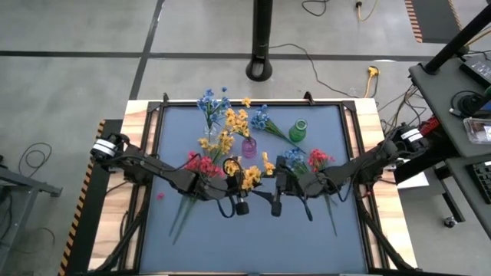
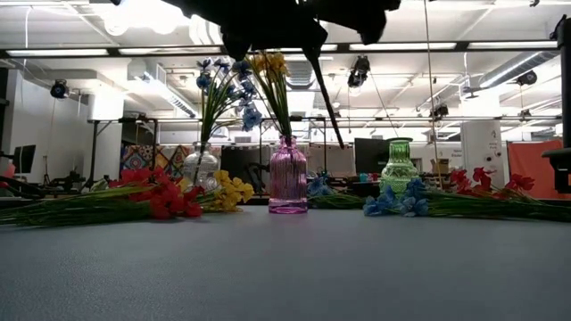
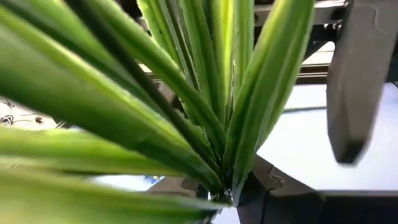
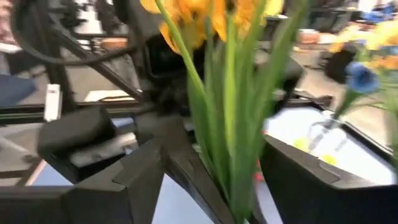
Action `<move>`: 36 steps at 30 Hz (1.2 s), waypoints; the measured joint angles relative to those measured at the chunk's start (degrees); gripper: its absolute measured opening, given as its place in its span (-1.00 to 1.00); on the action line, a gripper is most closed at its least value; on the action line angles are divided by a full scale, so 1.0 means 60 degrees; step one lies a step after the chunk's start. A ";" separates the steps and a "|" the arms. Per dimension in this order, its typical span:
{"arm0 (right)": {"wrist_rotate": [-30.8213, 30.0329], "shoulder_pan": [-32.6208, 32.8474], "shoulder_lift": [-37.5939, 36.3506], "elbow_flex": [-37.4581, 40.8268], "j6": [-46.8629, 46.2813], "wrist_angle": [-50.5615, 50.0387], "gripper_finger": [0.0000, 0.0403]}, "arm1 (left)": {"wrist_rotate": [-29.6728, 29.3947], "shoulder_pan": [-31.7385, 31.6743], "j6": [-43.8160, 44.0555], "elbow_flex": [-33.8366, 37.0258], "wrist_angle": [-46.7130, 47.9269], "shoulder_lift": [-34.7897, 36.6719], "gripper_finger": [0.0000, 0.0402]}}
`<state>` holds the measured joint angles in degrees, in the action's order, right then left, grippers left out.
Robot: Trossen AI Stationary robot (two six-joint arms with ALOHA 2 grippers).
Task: Sort flowers into vase by color
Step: Put the right yellow flowers into the violet vase
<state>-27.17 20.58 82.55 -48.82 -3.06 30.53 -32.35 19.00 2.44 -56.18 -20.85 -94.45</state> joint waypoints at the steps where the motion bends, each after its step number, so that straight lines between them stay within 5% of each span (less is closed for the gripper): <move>1: 0.0045 -0.0041 0.0031 -0.0013 0.0000 -0.0028 0.11 | 0.0003 0.0000 0.0000 0.0000 -0.0038 0.0000 -0.81; 19: 0.0293 -0.0158 0.0145 -0.0116 0.0367 -0.0042 -0.82 | 0.0010 0.0011 0.0099 0.0007 -0.0162 0.0000 -0.75; 28: 0.0357 -0.0154 0.0072 -0.0106 0.0373 -0.0127 -0.88 | -0.0050 0.0013 0.0501 0.0007 0.0390 0.0153 -0.18; 36: 0.0305 -0.0328 -0.0634 -0.0105 0.0582 -0.0559 -0.89 | -0.0032 0.0221 0.0862 0.0011 0.2529 0.0934 0.20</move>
<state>-25.34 18.62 78.74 -49.45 0.43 27.18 -32.54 20.33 7.61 -56.12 -5.68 -88.85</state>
